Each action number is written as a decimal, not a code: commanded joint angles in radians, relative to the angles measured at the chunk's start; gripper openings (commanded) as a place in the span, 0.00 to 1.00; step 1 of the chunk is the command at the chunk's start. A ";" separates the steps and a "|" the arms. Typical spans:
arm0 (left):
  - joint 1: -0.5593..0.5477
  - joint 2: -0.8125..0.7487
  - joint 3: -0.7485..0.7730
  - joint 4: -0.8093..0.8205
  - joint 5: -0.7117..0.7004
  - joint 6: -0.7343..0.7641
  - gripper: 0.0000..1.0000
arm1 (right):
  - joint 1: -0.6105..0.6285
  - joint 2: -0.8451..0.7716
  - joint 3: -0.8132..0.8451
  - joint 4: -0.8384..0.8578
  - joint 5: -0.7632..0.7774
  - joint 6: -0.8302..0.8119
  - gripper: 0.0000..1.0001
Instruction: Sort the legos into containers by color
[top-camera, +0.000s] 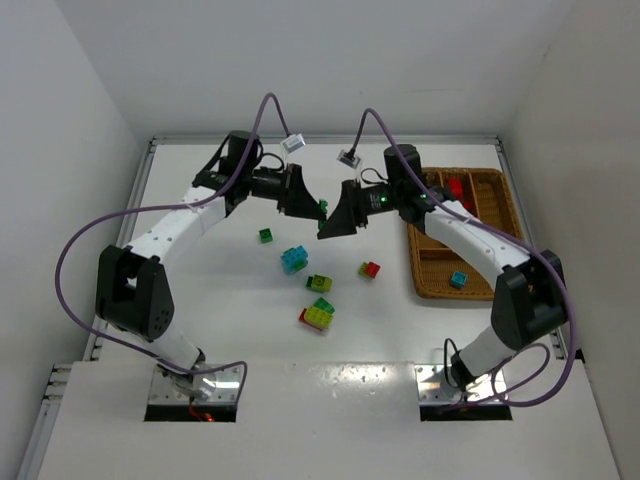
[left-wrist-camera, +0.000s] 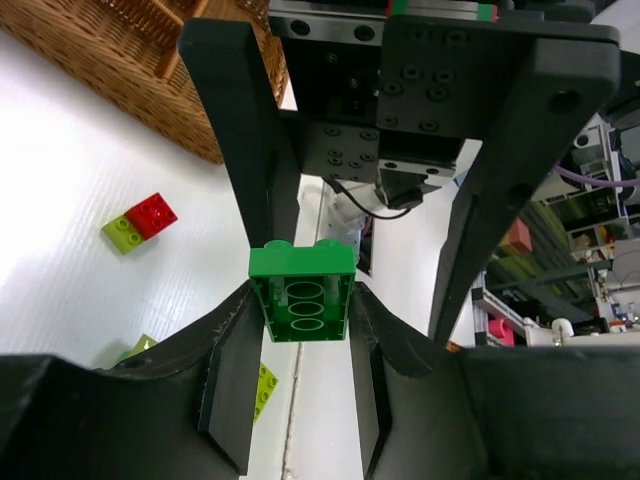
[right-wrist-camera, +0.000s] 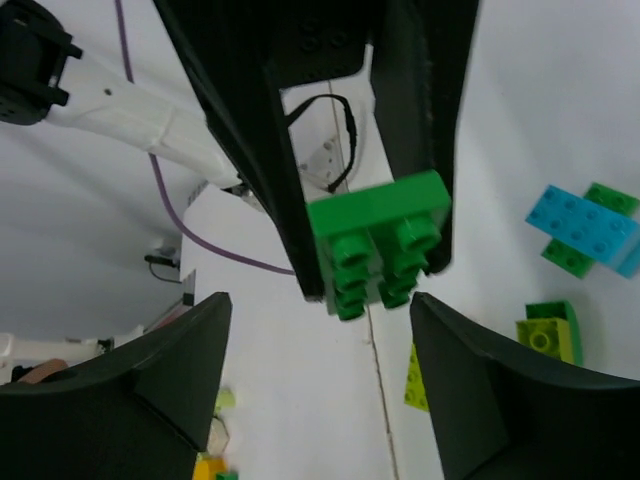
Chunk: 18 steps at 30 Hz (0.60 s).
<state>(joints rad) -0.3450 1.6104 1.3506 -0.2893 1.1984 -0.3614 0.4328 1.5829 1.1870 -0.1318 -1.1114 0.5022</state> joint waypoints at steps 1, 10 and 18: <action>0.006 -0.003 -0.007 0.053 0.018 -0.010 0.00 | 0.020 0.009 -0.003 0.165 -0.054 0.073 0.71; 0.006 -0.012 -0.007 0.062 0.027 -0.010 0.00 | 0.052 0.054 0.008 0.262 -0.045 0.133 0.41; 0.006 -0.012 -0.016 0.062 0.027 -0.010 0.00 | 0.043 0.022 -0.036 0.308 -0.002 0.173 0.15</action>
<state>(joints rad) -0.3355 1.6104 1.3411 -0.2756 1.2171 -0.3935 0.4614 1.6444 1.1568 0.0864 -1.1149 0.6392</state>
